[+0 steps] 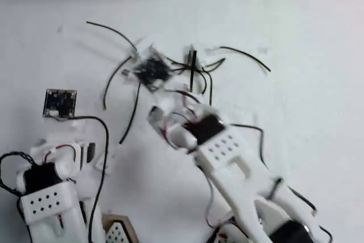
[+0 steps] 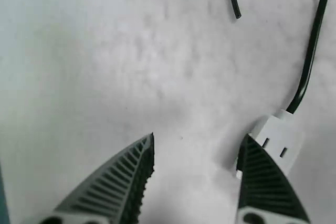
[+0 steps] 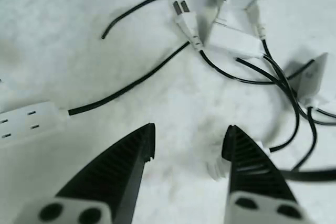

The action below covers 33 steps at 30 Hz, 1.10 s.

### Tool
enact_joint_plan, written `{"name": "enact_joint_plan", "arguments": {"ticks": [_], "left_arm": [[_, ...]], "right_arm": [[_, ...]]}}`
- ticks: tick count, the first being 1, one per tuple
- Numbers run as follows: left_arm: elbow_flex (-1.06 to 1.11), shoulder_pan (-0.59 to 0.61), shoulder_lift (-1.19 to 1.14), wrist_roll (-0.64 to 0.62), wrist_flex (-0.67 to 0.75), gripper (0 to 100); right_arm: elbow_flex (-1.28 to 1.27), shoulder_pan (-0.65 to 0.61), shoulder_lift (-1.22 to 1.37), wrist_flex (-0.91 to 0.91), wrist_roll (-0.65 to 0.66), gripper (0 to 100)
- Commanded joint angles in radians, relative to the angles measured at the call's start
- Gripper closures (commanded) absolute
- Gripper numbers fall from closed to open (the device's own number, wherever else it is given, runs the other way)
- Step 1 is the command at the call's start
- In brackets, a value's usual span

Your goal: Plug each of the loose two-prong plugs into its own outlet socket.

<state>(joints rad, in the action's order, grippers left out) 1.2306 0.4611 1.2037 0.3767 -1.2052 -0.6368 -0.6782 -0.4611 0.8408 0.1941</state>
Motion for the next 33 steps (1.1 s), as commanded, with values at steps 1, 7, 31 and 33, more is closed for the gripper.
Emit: {"name": "enact_joint_plan", "arguments": {"ticks": [1,7,31,33], "left_arm": [[0.089,0.018,0.027,-0.002,0.1,74],[0.123,0.018,0.03,0.034,0.114,74],[0.149,0.018,0.03,0.043,0.121,74],[0.149,0.018,0.03,0.043,0.121,74]], "right_arm": [[0.186,-0.041,0.189,-0.028,0.002,79.0],[0.411,-0.053,0.556,-0.179,0.011,79.0],[0.985,0.048,1.221,-0.266,0.014,81.3],[0.987,0.045,1.242,-0.271,0.069,89.1]]}}
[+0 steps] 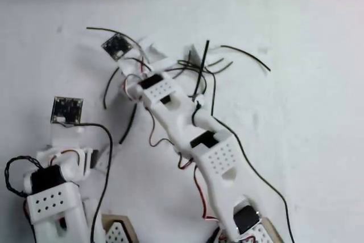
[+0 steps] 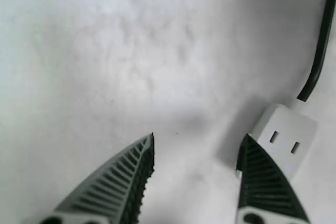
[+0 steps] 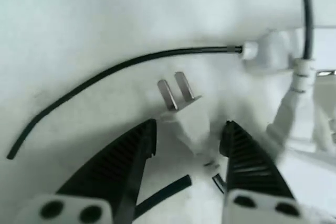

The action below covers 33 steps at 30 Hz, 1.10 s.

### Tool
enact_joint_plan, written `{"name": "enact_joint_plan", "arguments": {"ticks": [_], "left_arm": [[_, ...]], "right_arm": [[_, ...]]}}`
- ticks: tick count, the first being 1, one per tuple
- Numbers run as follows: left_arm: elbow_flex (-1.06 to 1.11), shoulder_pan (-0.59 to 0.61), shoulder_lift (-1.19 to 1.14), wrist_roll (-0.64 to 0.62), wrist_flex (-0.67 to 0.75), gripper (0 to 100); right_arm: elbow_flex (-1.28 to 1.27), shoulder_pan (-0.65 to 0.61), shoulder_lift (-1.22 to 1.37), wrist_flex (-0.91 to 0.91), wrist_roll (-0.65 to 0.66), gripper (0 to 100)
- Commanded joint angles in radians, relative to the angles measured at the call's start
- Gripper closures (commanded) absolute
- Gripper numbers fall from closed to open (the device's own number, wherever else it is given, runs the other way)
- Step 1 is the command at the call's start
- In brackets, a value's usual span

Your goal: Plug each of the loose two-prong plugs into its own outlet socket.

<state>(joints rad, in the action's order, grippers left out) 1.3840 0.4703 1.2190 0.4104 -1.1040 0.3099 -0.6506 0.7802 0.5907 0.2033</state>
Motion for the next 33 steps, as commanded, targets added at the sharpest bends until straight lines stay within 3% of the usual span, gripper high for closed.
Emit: {"name": "enact_joint_plan", "arguments": {"ticks": [1,2,4,16,33], "left_arm": [[-0.005,0.008,0.015,0.009,0.02,74],[-0.005,0.008,0.015,0.009,0.02,74],[-0.005,0.008,0.015,0.011,0.02,74],[-0.003,0.004,0.015,0.011,0.021,74],[-0.002,0.004,0.015,0.011,0.021,74]], "right_arm": [[0.04,0.018,0.008,-0.022,0.104,95.0],[0.04,0.018,0.013,-0.024,0.143,99.5],[0.04,0.018,0.008,-0.015,0.18,96.1],[0.034,-0.015,-0.398,0.229,0.161,98.1],[0.032,-0.07,-0.969,0.816,-0.454,98.1]]}}
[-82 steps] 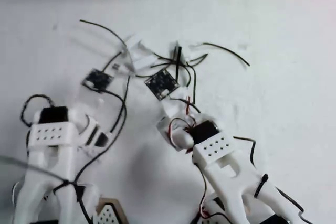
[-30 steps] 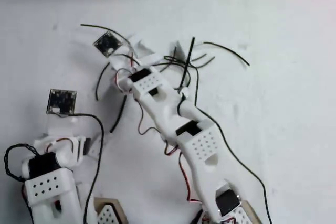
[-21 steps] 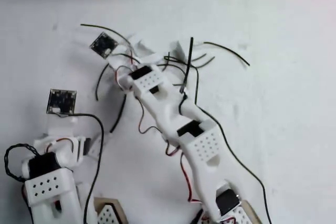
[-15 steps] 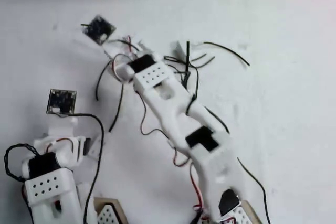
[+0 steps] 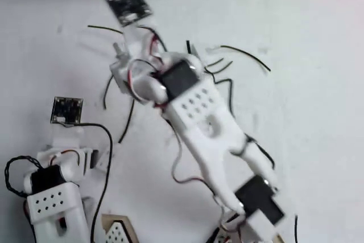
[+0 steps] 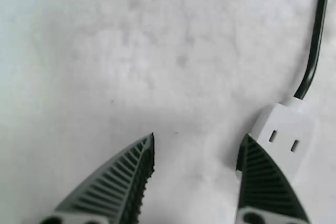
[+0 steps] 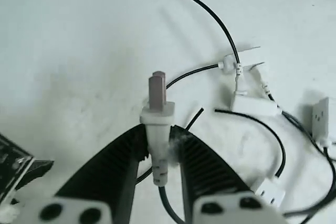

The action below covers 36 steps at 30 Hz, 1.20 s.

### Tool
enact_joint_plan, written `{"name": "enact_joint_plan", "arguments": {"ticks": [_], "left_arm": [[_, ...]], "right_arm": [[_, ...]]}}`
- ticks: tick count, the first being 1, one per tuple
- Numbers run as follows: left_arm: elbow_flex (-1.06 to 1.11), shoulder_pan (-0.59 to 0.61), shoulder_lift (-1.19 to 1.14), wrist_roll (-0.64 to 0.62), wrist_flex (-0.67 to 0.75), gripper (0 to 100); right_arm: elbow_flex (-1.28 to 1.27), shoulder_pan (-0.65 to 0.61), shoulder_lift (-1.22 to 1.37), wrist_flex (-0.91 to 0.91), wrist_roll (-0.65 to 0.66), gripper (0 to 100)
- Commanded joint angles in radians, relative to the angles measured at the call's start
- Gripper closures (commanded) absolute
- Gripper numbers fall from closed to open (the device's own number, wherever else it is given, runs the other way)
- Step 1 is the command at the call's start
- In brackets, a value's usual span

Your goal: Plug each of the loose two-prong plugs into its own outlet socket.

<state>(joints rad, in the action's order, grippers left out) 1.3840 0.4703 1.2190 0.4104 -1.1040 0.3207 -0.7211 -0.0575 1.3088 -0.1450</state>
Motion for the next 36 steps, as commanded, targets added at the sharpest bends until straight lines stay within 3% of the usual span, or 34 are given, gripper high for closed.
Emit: {"name": "enact_joint_plan", "arguments": {"ticks": [1,8,19,22,29,33,36], "left_arm": [[-0.002,0.004,0.015,0.011,0.021,74],[-0.002,0.004,0.015,0.011,0.021,74],[-0.002,0.005,0.015,0.011,0.021,74],[-0.002,0.005,0.015,0.011,0.021,74],[0.018,0.005,0.015,0.011,0.057,74],[0.018,0.005,0.015,0.011,0.057,74],[0.02,0.005,0.015,0.011,0.058,74]], "right_arm": [[0.021,0.001,-0.159,0.147,-0.152,98.1],[0.02,0.039,-0.274,0.406,-0.37,98.1],[-0.376,0.269,-0.272,0.237,-0.523,97.7],[-0.411,0.302,-0.272,0.219,-0.537,95.1],[-0.486,0.321,-0.265,0.255,-0.569,69.1],[-0.482,0.292,-0.282,0.3,-0.557,71.5],[-0.465,0.298,-0.305,0.311,-0.439,73.6]]}}
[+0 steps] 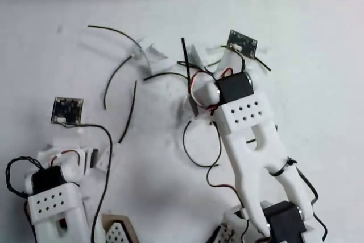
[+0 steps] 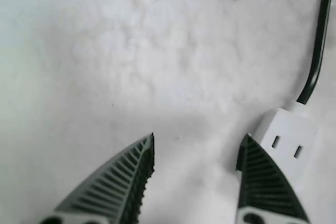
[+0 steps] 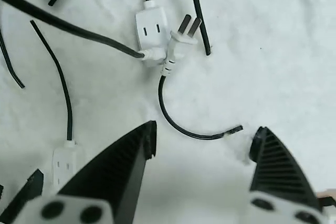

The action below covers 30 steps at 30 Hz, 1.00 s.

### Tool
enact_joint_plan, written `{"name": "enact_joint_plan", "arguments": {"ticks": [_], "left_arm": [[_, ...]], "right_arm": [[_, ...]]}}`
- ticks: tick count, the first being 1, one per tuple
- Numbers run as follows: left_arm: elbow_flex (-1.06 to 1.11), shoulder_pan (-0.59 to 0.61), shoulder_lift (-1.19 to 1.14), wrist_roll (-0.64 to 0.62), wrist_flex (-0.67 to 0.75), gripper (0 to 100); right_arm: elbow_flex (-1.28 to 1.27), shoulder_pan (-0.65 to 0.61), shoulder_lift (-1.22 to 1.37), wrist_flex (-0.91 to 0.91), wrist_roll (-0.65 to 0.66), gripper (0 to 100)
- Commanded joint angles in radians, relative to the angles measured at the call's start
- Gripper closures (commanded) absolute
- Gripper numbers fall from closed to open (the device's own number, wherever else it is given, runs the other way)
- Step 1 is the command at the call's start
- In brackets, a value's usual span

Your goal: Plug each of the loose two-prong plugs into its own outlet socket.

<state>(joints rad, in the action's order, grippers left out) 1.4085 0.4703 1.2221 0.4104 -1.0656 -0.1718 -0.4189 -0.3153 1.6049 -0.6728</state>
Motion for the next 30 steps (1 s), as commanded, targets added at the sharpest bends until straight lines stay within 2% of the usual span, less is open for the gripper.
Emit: {"name": "enact_joint_plan", "arguments": {"ticks": [1,10,16,20,27,30], "left_arm": [[-0.005,0.005,0.012,0.011,0.02,74],[-0.002,0.007,0.012,0.011,0.023,74],[-0.002,0.007,0.012,0.011,0.023,74],[0.0,0.007,0.012,0.011,0.023,74],[0.0,0.007,0.012,0.011,0.025,74],[0.0,0.007,0.012,0.011,0.025,74]], "right_arm": [[0.031,-0.002,-0.056,0.015,0.146,74.1],[0.023,-0.005,-0.116,0.108,0.845,74.4],[-0.164,-0.019,-0.156,0.093,1.25,74.4],[-0.318,-0.018,-0.197,-0.07,1.501,74.4],[-0.546,0.067,-0.237,-0.507,2.03,74.4],[-0.641,0.091,-0.236,-0.667,2.078,74.4]]}}
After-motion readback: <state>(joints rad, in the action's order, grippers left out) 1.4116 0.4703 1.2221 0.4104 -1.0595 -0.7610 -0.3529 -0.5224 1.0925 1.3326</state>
